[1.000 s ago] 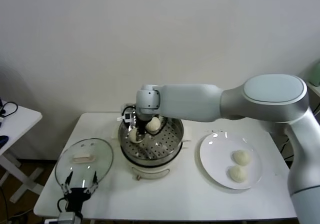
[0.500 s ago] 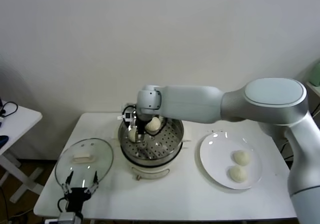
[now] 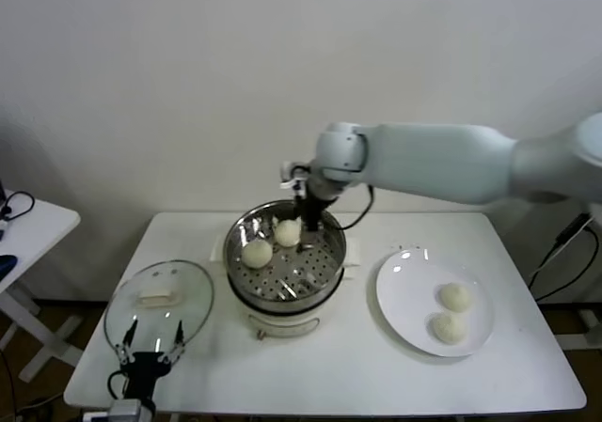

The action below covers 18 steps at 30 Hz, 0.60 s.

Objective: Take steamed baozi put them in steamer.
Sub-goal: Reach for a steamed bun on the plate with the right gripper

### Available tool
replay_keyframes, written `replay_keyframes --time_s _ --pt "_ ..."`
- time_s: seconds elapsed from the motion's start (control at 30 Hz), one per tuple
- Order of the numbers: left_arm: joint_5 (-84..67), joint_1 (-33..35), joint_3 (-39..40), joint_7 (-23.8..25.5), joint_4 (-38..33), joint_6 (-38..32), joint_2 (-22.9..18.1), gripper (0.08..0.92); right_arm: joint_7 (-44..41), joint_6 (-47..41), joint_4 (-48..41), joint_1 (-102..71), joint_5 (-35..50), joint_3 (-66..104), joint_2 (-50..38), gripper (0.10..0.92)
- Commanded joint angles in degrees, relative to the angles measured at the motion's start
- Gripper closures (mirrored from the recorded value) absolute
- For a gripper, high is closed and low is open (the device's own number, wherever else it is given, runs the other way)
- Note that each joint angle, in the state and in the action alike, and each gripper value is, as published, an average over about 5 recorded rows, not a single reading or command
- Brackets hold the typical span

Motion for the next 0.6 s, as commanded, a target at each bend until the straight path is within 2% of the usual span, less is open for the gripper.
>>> replay_keyframes --time_s 0.03,0.27,0.6 --pt "0.1 0.0 -0.1 0.0 0.1 -0.1 0.1 0.177 -8.3 7.3 9.4 8.0 -8.3 -10.7 -19.1 0.203" --pt "0.1 0.2 -0.2 -0.1 0.0 -0.1 -0.1 0.177 -8.0 8.9 8.5 1.8 -17.7 -12.7 -27.0 0.203" --pt "0.1 0.3 -0.8 -0.2 0.0 -0.1 -0.5 0.177 -7.9 9.7 4.0 -9.3 -25.5 -7.7 -29.0 0.203"
